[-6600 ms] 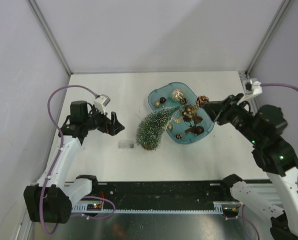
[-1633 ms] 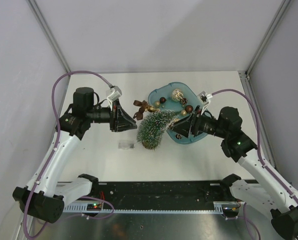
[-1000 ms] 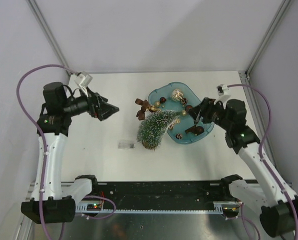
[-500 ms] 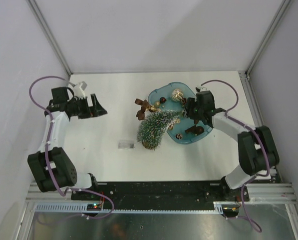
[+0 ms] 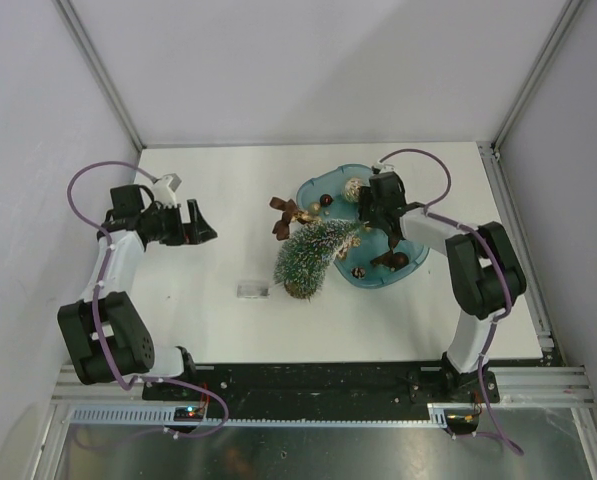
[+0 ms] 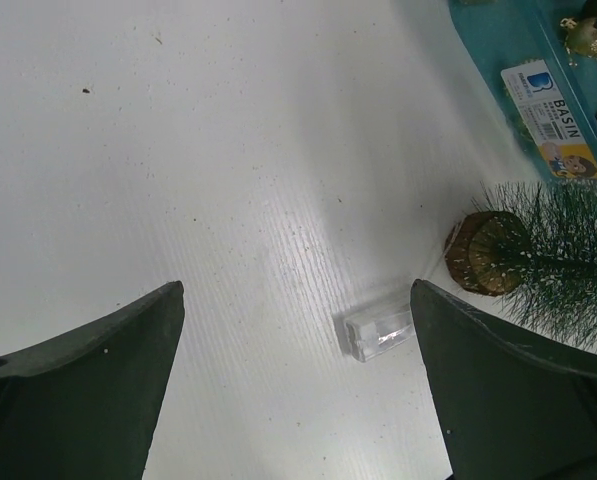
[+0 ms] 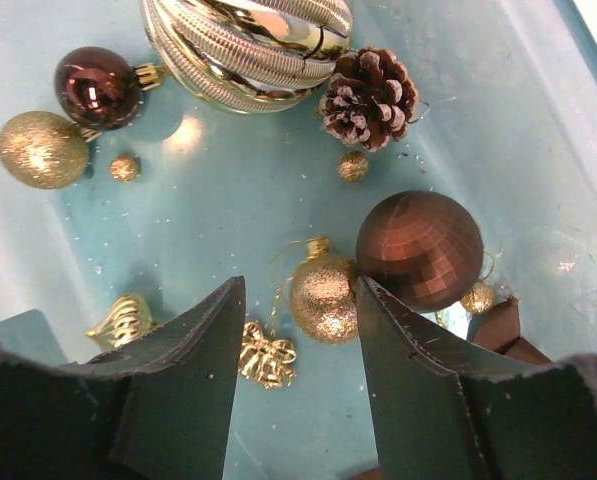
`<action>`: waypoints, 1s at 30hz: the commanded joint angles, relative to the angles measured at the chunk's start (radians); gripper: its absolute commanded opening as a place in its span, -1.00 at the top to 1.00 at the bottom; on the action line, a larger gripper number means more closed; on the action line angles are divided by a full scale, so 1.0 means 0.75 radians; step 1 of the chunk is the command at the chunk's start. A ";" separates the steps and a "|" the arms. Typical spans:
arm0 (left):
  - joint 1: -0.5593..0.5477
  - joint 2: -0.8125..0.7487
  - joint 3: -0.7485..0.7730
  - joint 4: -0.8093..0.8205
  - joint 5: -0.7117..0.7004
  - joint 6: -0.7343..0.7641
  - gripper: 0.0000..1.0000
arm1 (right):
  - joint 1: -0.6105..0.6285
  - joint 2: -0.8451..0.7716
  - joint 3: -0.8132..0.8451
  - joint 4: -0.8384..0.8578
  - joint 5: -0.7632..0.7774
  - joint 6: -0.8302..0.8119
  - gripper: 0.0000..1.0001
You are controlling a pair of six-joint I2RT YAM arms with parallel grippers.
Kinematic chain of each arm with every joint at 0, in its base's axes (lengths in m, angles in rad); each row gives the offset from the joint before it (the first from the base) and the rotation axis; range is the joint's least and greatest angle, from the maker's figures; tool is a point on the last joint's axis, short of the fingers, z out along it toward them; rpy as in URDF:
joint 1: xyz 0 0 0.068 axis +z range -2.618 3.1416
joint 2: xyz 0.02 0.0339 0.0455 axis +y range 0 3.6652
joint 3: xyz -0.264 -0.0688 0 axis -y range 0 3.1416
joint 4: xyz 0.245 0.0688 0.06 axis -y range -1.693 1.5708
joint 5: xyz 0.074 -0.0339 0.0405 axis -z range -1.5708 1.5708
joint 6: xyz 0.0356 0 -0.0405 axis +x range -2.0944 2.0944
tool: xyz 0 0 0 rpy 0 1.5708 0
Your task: Decorate the small christmas tree
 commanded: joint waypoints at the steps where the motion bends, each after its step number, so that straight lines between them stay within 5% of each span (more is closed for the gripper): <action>1: 0.000 -0.031 -0.014 0.073 0.082 0.066 -0.99 | 0.017 0.061 0.075 0.005 0.113 -0.036 -0.04; 9: -0.025 -0.093 -0.025 0.090 0.223 0.042 -0.99 | 0.034 0.098 0.111 -0.046 0.169 -0.049 0.04; 20: -0.405 -0.091 0.062 0.182 0.201 -0.092 -0.99 | 0.058 0.018 0.104 -0.141 0.164 -0.034 0.43; 30: -0.448 -0.060 0.031 0.320 0.251 -0.221 -0.99 | 0.173 -0.630 -0.263 -0.234 0.152 0.072 0.51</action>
